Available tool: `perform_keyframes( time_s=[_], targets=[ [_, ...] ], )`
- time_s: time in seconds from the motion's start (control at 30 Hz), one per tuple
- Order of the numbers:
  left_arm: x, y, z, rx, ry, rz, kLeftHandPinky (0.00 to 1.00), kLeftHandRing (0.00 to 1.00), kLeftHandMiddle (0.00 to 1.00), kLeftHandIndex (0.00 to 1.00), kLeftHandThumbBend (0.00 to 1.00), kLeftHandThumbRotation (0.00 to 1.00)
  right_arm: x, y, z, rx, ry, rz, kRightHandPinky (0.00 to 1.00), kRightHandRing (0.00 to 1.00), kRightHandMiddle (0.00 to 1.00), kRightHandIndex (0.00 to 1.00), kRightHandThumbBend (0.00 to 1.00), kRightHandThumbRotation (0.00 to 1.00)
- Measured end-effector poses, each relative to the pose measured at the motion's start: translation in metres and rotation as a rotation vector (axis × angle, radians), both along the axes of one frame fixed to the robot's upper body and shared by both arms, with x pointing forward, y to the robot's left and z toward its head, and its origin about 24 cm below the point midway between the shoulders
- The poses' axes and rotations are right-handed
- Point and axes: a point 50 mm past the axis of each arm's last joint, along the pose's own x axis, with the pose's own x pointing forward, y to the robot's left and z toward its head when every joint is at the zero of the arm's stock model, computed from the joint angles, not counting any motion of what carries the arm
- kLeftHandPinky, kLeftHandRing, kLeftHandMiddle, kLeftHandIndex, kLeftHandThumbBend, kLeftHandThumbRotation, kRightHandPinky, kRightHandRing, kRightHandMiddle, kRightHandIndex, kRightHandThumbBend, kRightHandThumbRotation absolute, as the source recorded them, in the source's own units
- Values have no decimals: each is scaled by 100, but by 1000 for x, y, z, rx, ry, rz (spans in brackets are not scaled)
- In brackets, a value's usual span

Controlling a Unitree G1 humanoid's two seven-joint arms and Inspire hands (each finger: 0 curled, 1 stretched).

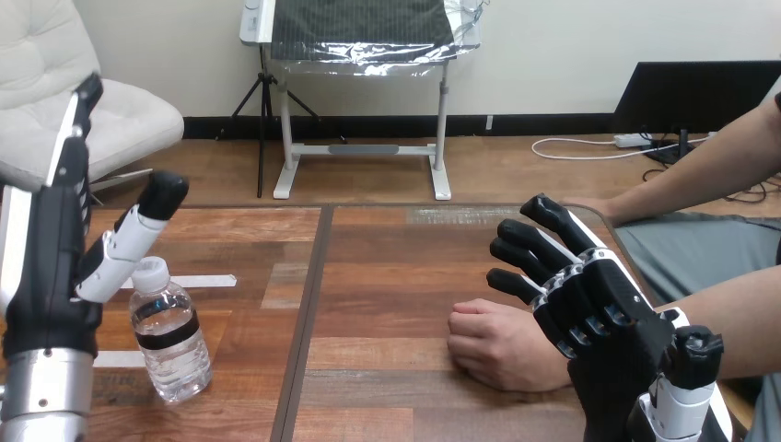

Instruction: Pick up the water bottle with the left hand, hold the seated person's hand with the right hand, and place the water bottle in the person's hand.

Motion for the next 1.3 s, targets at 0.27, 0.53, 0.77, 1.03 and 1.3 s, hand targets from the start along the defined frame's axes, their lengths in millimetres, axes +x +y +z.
perform_keyframes(
  time_s=[0.27, 0.53, 0.77, 1.03, 1.3],
  targets=[
    [0, 9, -8, 21, 44, 49, 100, 100, 99, 96, 90, 70, 0, 0, 0, 0, 0, 0, 82, 86, 85, 88, 92, 100],
    [0, 17, -12, 29, 77, 76, 100, 100, 100, 98, 81, 58, 0, 0, 0, 0, 0, 0, 82, 86, 85, 88, 93, 100],
    [0, 18, -14, 23, 96, 84, 100, 100, 100, 100, 85, 45, 0, 0, 0, -1, 1, -1, 83, 86, 85, 88, 93, 100],
    [1, 19, -21, 8, 152, 91, 100, 100, 100, 100, 89, 28, -1, 0, 0, -1, 3, -2, 83, 87, 86, 89, 92, 100],
    [1, 21, -33, 0, 203, 101, 100, 100, 100, 100, 94, 18, -1, 0, -1, 0, 5, 1, 83, 87, 86, 89, 92, 100]
  ],
)
